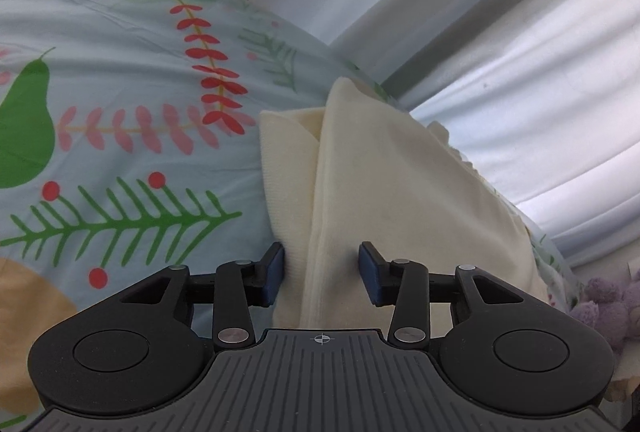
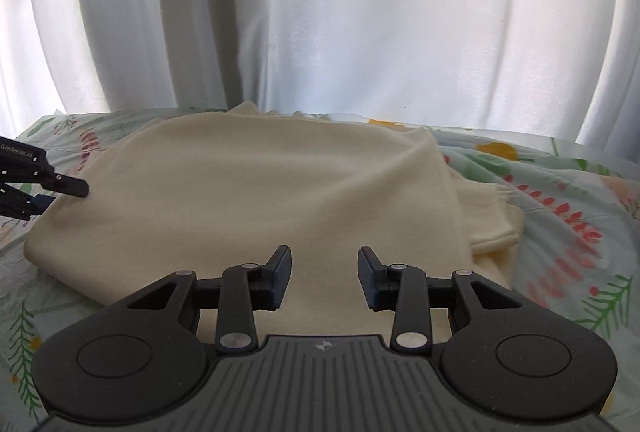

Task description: Fold small clothes

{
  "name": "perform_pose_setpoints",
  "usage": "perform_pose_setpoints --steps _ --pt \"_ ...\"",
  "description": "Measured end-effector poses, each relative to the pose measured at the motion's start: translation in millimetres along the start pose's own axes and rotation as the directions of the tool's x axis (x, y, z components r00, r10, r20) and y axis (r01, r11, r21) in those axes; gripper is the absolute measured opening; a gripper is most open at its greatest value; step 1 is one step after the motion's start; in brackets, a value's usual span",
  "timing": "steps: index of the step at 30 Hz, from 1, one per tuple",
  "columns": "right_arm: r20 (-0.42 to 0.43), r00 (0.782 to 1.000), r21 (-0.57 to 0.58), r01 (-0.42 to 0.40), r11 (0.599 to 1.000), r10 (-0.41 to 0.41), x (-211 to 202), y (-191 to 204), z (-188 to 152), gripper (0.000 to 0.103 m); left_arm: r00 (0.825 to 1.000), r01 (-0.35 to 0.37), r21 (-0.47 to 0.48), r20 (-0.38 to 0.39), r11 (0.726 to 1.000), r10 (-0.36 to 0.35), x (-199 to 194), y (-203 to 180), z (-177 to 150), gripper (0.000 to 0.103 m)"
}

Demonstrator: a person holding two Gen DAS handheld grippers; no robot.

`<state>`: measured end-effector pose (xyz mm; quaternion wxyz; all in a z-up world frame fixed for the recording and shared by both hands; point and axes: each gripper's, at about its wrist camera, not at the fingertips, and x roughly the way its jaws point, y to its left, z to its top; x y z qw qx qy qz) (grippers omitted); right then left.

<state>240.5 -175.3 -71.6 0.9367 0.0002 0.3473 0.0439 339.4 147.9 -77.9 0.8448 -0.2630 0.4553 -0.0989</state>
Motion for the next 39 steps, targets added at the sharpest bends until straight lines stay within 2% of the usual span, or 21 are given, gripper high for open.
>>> perform_pose_setpoints --steps 1,2,3,5,9,14,18,23,27,29,31,32,33,34,36,39 --pt "-0.005 1.0 -0.001 0.015 1.0 -0.015 3 2 -1 0.034 1.0 -0.002 0.005 -0.001 1.0 0.002 1 0 1 0.033" --pt "-0.009 1.0 -0.001 0.029 1.0 -0.029 5 3 -2 0.033 1.0 -0.005 0.007 -0.001 1.0 0.005 1 0 1 0.025" --pt "-0.011 0.999 0.005 0.037 0.999 -0.037 5 3 -3 0.027 1.0 -0.003 0.005 0.0 1.0 0.003 1 1 1 0.021" --pt "-0.011 0.999 0.027 0.043 0.999 -0.043 4 0 -4 0.023 1.0 0.011 0.002 0.011 1.0 -0.011 -1 1 2 0.017" --pt "-0.054 0.995 0.034 0.088 0.995 -0.086 9 -9 -9 0.023 0.998 0.04 0.035 0.043 0.999 -0.041 -13 -10 3 0.014" --pt "0.028 0.99 0.141 0.131 0.981 -0.137 -13 -30 -12 0.023 0.994 0.088 0.141 0.052 0.986 -0.096 -28 -56 5 0.014" --pt "0.043 0.983 0.2 0.166 0.966 -0.178 -24 -43 -15 0.023 0.987 0.144 0.215 0.033 0.966 -0.154 -21 -106 -4 0.014" --pt "0.025 0.979 0.239 0.19 0.952 -0.201 -31 -52 -23 0.023 0.993 0.118 0.311 -0.023 0.943 -0.116 21 -156 -37 0.014" --pt "0.018 0.979 0.242 0.191 0.951 -0.201 -34 -54 -27 0.023 0.995 0.073 0.352 -0.088 0.933 -0.045 60 -167 -68 0.019" --pt "0.017 0.98 0.245 0.186 0.951 -0.196 -35 -54 -27 0.023 0.995 0.084 0.376 -0.073 0.923 -0.061 58 -167 -75 0.022" --pt "0.019 0.981 0.247 0.184 0.951 -0.195 -35 -55 -27 0.023 0.992 0.108 0.386 -0.104 0.916 -0.073 46 -169 -74 0.023" --pt "0.02 0.981 0.249 0.183 0.951 -0.194 -36 -55 -27 0.023 0.987 0.14 0.37 -0.125 0.918 -0.1 34 -169 -73 0.023" --pt "0.02 0.981 0.252 0.182 0.95 -0.193 -36 -56 -27 0.023 0.982 0.178 0.355 -0.125 0.918 -0.142 20 -167 -71 0.024" --pt "0.022 0.981 0.255 0.179 0.95 -0.19 -35 -57 -26 0.023 0.982 0.186 0.351 -0.106 0.918 -0.159 8 -164 -71 0.026" --pt "0.025 0.982 0.256 0.174 0.951 -0.186 -36 -58 -26 0.023 0.989 0.146 0.372 -0.024 0.917 -0.148 -19 -158 -68 0.031" --pt "0.029 0.986 0.248 0.154 0.956 -0.166 -34 -56 -23 0.023 0.997 0.007 0.392 0.066 0.92 -0.036 -26 -152 -69 0.032"
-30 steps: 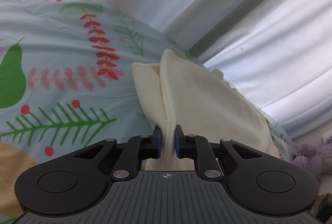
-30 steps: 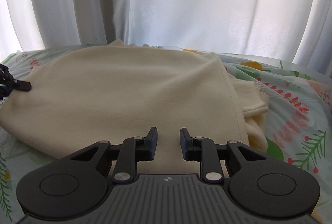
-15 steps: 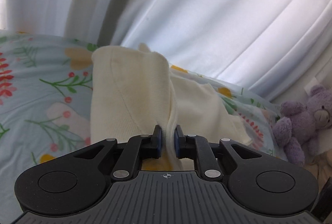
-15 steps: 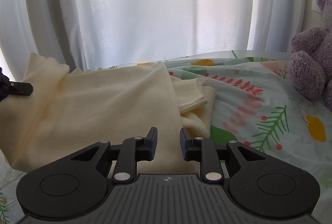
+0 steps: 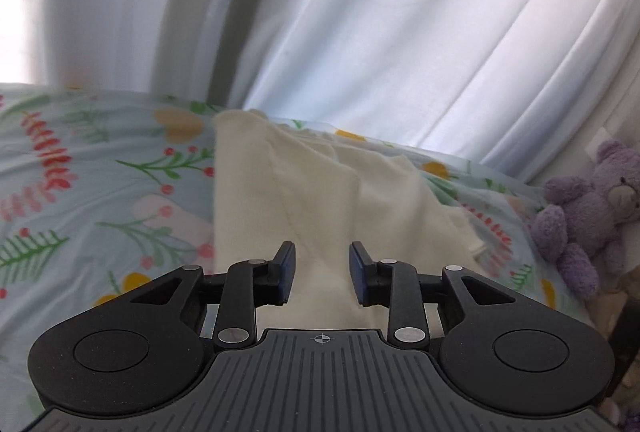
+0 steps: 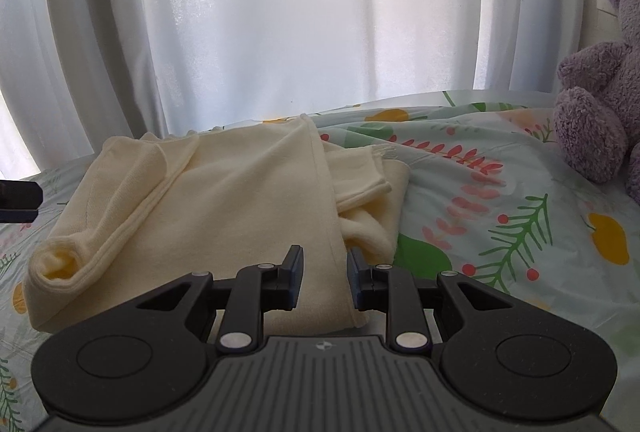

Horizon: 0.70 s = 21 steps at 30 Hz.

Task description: Fold small clothes

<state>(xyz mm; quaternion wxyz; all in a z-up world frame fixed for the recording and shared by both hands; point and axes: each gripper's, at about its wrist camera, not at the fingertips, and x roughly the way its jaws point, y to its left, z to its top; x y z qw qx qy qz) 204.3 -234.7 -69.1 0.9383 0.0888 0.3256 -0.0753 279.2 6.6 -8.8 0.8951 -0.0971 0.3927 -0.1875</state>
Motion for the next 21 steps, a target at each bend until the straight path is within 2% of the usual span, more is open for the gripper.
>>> perform_pose_setpoints --steps 2,3,7,8,9,11,12,13,15,16,18,21 --pt "0.001 1.0 -0.009 -0.018 1.0 0.018 0 5 2 0.023 0.997 -0.071 0.013 -0.034 0.997 0.071 10 4 -7 0.032" --pt "0.003 1.0 -0.016 -0.029 0.999 0.029 1 7 4 0.023 0.995 -0.079 0.014 -0.064 0.997 0.08 16 7 -11 0.032" --pt "-0.004 0.996 -0.057 -0.085 0.995 0.085 5 23 10 0.023 0.987 -0.019 -0.041 -0.163 0.999 0.012 49 10 -29 0.032" --pt "-0.013 0.995 -0.07 -0.099 0.993 0.098 7 27 11 0.023 0.991 -0.01 -0.031 -0.132 0.999 0.006 51 7 -33 0.032" --pt "-0.03 0.993 -0.089 -0.12 0.989 0.118 10 32 13 0.024 0.993 -0.027 0.023 -0.118 0.999 0.029 51 1 -35 0.033" --pt "-0.064 0.985 -0.107 -0.167 0.98 0.161 15 42 19 0.025 0.991 -0.044 0.082 -0.119 0.996 0.054 48 -7 -35 0.037" --pt "-0.078 0.978 -0.101 -0.199 0.975 0.192 17 45 22 0.031 0.991 -0.041 0.086 -0.123 0.996 0.051 44 -6 -34 0.038" --pt "-0.095 0.967 -0.08 -0.245 0.966 0.237 20 47 28 0.035 0.991 -0.032 0.066 -0.125 0.997 0.04 39 -3 -31 0.038" --pt "-0.11 0.939 -0.012 -0.33 0.944 0.326 27 48 38 0.052 0.993 -0.013 -0.016 -0.114 1.0 0.011 28 10 -30 0.04" --pt "-0.12 0.92 0.027 -0.371 0.928 0.372 33 50 43 0.056 0.995 -0.01 -0.055 -0.103 0.998 0.005 21 16 -29 0.04" --pt "-0.149 0.885 0.094 -0.431 0.897 0.441 50 54 52 0.059 0.997 -0.031 -0.098 -0.076 0.995 0.024 12 26 -28 0.041" --pt "-0.202 0.845 0.177 -0.465 0.868 0.494 79 61 57 0.059 0.995 -0.081 -0.107 -0.058 0.991 0.075 5 33 -27 0.041"
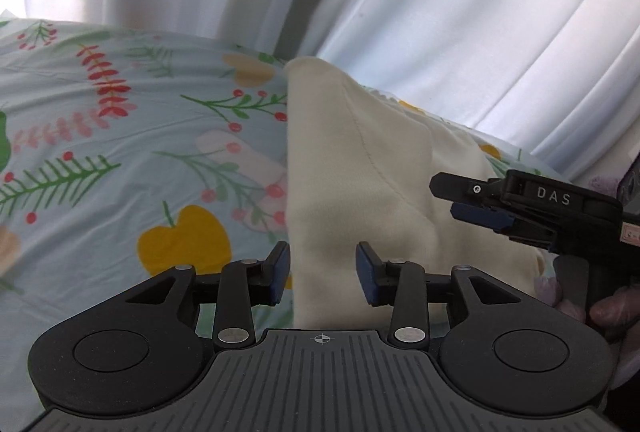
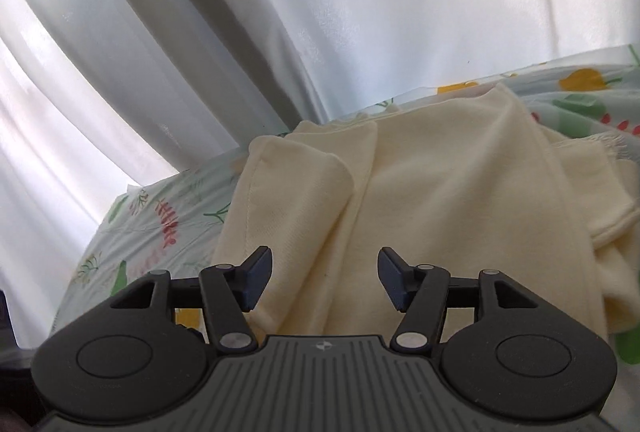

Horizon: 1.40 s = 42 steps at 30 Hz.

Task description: Fold small clothes

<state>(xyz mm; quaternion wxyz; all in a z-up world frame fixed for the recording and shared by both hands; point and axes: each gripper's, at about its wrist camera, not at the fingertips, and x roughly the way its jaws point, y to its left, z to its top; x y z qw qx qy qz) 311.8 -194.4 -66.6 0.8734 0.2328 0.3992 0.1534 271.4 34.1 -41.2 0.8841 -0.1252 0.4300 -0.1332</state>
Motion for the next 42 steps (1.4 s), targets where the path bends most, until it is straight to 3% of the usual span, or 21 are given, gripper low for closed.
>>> perform_pose_setpoints --steps 4,5,8,9,11,17,20,24,28,30,34,37,39,42 --pt "-0.057 0.995 0.12 -0.074 0.99 0.081 27 -11 6 0.052 0.999 -0.04 -0.009 -0.015 0.999 0.04 5 8 0 0.04" --pt "-0.057 0.995 0.118 -0.078 0.99 0.085 30 -10 7 0.043 0.999 -0.047 -0.012 -0.014 0.999 0.047 6 10 0 0.04" --pt "-0.061 0.996 0.089 -0.063 0.994 0.069 34 -7 8 0.03 0.998 -0.059 -0.029 -0.01 0.998 0.059 12 15 1 0.04" --pt "-0.061 0.997 0.069 -0.052 0.996 0.056 35 -5 8 0.021 0.998 -0.064 -0.036 -0.012 0.997 0.064 15 16 2 0.039" --pt "-0.055 0.998 0.017 -0.03 0.999 0.031 36 -1 8 0.017 0.997 -0.07 -0.046 -0.016 0.996 0.07 21 17 3 0.039" --pt "0.02 0.995 -0.227 0.104 0.968 -0.102 24 34 -3 0.013 0.996 -0.093 -0.06 -0.008 0.994 0.093 23 17 5 0.039" --pt "0.116 0.986 -0.313 0.153 0.937 -0.122 4 50 -2 0.012 0.997 -0.076 -0.04 -0.001 0.996 0.077 21 12 8 0.039" --pt "0.236 0.953 -0.384 0.271 0.883 -0.19 -22 51 -1 0.012 0.999 -0.046 0.002 -0.003 0.999 0.046 26 -4 12 0.039" --pt "0.251 0.919 -0.384 0.384 0.84 -0.305 -25 27 -2 0.013 1.0 -0.004 0.061 -0.024 0.998 0.006 40 -26 14 0.04" --pt "0.225 0.91 -0.35 0.408 0.843 -0.348 -27 8 -1 0.013 0.999 0.025 0.068 -0.044 0.997 -0.022 47 -33 13 0.041" --pt "0.146 0.936 -0.248 0.348 0.904 -0.32 -27 -24 -2 0.014 0.997 0.039 0.092 -0.066 0.995 -0.033 56 -41 12 0.043" --pt "0.111 0.961 -0.16 0.269 0.95 -0.254 -27 -35 1 0.023 0.997 0.035 0.104 -0.067 0.994 -0.028 56 -41 10 0.045" --pt "0.087 0.976 -0.1 0.208 0.973 -0.199 -26 -42 3 0.041 0.997 0.036 0.103 -0.073 0.994 -0.029 56 -41 9 0.045" --pt "0.071 0.983 -0.035 0.174 0.984 -0.171 -18 -49 6 0.042 0.997 0.032 0.113 -0.076 0.993 -0.024 57 -43 9 0.045"
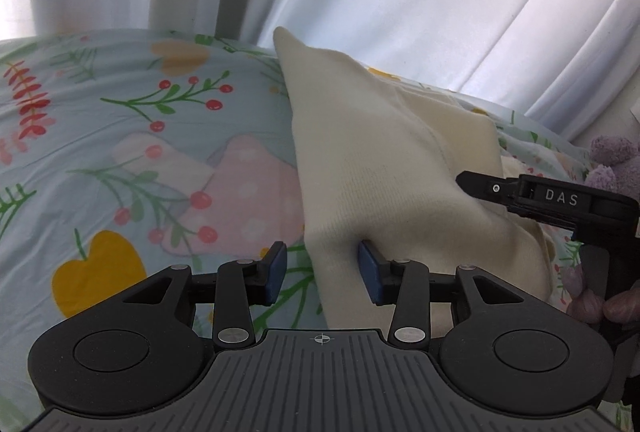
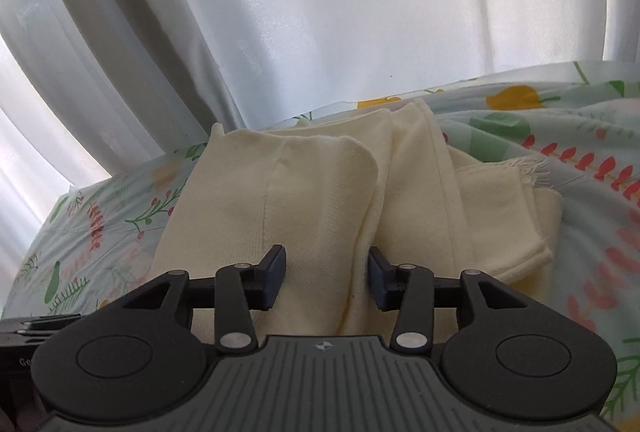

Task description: Fold small clothes

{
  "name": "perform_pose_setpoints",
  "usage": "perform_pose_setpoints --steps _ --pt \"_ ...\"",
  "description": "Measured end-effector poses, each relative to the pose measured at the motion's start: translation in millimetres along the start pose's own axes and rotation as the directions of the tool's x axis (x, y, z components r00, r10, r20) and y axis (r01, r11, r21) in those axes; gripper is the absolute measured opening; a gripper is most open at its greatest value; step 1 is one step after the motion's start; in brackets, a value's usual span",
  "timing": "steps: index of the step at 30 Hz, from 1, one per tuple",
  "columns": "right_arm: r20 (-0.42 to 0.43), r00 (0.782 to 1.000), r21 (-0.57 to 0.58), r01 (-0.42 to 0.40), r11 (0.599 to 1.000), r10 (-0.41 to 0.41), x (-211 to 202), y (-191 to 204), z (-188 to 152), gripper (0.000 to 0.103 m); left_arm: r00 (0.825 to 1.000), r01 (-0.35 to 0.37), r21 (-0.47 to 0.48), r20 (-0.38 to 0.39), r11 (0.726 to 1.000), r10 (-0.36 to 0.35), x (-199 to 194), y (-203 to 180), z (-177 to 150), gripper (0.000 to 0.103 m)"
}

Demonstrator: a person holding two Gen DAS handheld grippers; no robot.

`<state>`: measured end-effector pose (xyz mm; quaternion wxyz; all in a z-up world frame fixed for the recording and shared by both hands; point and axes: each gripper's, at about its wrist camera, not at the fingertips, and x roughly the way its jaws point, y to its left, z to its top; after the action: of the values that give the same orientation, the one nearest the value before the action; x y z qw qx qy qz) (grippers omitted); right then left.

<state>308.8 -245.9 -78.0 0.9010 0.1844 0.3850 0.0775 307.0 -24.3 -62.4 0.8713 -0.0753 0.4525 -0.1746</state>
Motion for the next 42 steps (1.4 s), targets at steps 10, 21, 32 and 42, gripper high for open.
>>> perform_pose_setpoints --steps 10,21,32,42 --pt "0.244 0.956 -0.244 0.225 0.943 -0.165 -39 42 3 0.012 0.999 -0.027 0.022 0.036 0.999 0.026 -12 -10 9 0.046" --pt "0.262 0.882 -0.261 0.456 0.851 -0.393 -25 4 -10 0.012 1.0 0.016 0.065 -0.024 0.998 -0.015 12 -31 10 0.054" --pt "0.301 0.924 -0.189 0.3 0.935 -0.236 -71 -5 -10 0.027 1.0 -0.013 0.034 0.008 0.999 0.012 -6 -22 10 0.054" --pt "0.163 0.975 -0.394 0.207 0.896 -0.154 -29 27 -48 0.016 0.999 0.035 0.043 -0.016 0.998 -0.035 29 -48 24 0.057"
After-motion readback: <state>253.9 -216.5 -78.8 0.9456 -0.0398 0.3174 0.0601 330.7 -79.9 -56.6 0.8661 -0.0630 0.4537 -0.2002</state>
